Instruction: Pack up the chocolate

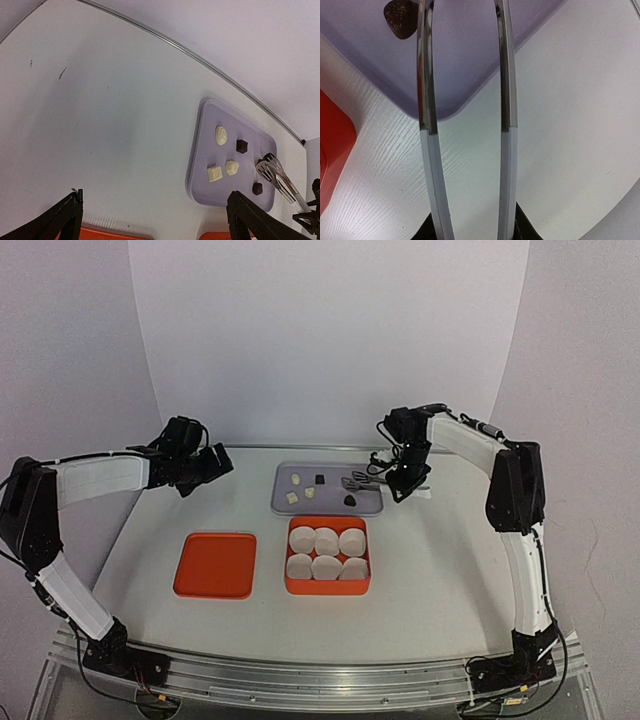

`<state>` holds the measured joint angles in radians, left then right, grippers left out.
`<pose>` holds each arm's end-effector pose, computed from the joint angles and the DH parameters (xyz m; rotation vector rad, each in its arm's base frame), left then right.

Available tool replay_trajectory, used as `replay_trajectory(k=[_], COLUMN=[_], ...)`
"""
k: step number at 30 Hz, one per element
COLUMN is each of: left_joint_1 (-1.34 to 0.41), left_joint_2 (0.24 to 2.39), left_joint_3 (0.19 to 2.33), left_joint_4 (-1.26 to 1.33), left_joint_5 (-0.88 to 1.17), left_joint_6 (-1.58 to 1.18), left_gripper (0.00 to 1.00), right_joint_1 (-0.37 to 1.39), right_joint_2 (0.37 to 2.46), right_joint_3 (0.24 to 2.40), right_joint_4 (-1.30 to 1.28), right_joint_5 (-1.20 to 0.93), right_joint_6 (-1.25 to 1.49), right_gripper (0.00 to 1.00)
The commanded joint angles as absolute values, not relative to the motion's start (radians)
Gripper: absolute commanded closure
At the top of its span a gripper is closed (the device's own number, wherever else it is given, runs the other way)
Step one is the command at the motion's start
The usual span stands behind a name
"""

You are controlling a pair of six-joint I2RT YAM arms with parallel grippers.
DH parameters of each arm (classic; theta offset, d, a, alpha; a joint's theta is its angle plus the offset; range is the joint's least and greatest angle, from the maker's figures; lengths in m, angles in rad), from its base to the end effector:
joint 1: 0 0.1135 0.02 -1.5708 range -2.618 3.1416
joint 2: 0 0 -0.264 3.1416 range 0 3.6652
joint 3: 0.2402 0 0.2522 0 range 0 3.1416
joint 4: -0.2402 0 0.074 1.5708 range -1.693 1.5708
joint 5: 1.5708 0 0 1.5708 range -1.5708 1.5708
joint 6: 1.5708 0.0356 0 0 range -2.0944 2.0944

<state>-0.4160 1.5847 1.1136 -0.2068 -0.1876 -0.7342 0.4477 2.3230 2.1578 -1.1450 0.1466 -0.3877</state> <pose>0.3265 -0.1370 0.2514 -0.4595 2.2200 -0.4109 0.4350 0.2031 0.2196 -1.1391 2.6348 -0.1994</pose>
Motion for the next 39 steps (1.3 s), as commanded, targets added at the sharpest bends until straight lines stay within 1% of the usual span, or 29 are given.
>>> replay_trajectory(k=[1, 18, 29, 35, 39], left_joint_1=[-0.415, -0.414, -0.414, -0.414, -0.414], left_joint_2=[1.534, 1.469, 1.419, 1.403, 1.398], left_joint_3=[1.098, 1.053, 1.017, 1.008, 0.997], left_joint_4=[-0.182, -0.184, -0.180, -0.166, -0.151], left_joint_5=[-0.180, -0.180, -0.195, -0.194, -0.184], left_joint_6=[-0.747, -0.752, -0.761, -0.759, -0.758], left_gripper=[0.00, 0.00, 0.00, 0.00, 0.00], right_joint_1=[0.449, 0.447, 0.449, 0.454, 0.478], right_joint_2=[2.330, 2.322, 2.281, 2.204, 2.121], right_joint_3=[2.163, 2.130, 2.132, 2.121, 2.058], right_joint_4=[-1.149, -1.148, -1.146, -1.131, -1.102], right_joint_5=[0.128, 0.109, 0.098, 0.052, 0.070], right_joint_6=[-0.372, -0.332, -0.328, -0.314, -0.295], right_gripper=[0.68, 0.72, 0.87, 0.93, 0.94])
